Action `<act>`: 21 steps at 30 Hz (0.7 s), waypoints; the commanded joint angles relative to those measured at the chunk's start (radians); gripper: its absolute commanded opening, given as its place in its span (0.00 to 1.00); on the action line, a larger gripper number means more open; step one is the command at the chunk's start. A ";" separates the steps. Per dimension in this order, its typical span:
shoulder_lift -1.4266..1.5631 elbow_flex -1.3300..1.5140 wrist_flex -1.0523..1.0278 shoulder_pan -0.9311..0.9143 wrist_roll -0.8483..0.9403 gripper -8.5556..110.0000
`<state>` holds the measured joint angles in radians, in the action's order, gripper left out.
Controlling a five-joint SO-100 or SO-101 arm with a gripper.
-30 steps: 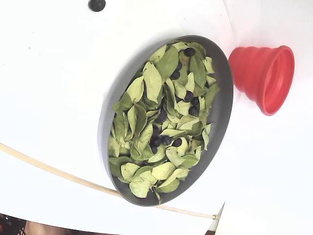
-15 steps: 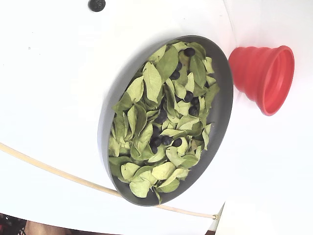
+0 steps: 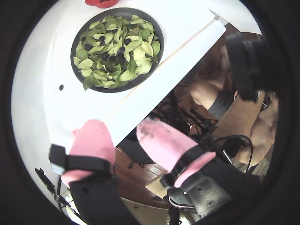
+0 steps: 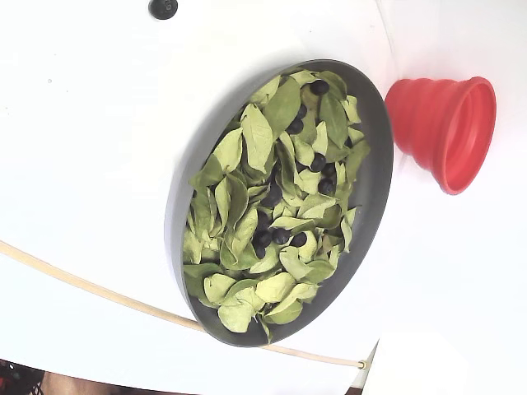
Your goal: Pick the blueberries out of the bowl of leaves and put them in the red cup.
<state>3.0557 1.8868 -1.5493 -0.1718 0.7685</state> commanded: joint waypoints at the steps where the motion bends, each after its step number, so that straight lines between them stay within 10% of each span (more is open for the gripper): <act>1: -0.021 -0.011 0.028 -0.023 0.071 0.19; 21: -0.120 0.184 0.255 -0.110 0.393 0.20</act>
<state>2.9529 2.0893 -1.3392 -0.2623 1.1275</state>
